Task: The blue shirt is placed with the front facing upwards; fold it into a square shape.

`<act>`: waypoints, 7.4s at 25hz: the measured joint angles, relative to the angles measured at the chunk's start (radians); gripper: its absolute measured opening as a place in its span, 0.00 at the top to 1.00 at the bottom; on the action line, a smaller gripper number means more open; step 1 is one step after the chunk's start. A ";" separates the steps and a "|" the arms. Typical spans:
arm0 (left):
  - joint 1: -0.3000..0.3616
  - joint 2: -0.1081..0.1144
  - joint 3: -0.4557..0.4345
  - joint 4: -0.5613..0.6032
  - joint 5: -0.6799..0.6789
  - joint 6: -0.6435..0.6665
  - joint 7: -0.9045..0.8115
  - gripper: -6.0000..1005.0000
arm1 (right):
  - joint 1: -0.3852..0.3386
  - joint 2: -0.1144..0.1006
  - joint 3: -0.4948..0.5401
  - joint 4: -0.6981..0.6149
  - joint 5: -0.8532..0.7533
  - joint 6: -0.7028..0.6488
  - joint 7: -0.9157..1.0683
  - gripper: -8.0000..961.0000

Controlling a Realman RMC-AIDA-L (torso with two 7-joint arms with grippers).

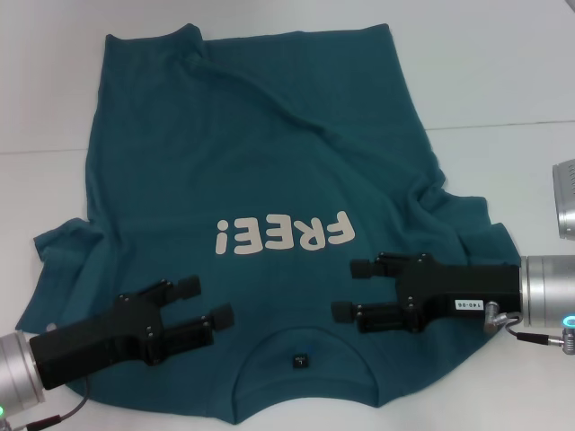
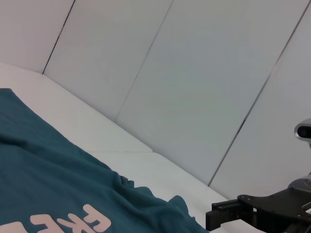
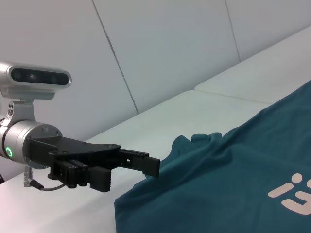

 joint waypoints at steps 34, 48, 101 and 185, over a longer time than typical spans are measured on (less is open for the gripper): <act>0.006 0.024 -0.175 0.072 0.002 -0.303 -0.227 0.10 | 0.011 0.011 0.000 0.001 0.006 0.001 0.011 0.05; -0.035 0.030 -0.109 0.075 0.009 -0.563 -0.211 0.10 | 0.014 0.014 0.001 0.008 0.021 0.001 0.018 0.05; -0.035 0.020 -0.019 0.083 0.071 -0.640 -0.235 0.77 | 0.011 0.014 0.002 0.008 0.023 0.012 0.018 0.05; -0.062 0.014 -0.016 0.199 0.038 -0.415 -0.531 0.98 | 0.007 0.017 -0.008 0.064 0.045 0.023 0.007 0.05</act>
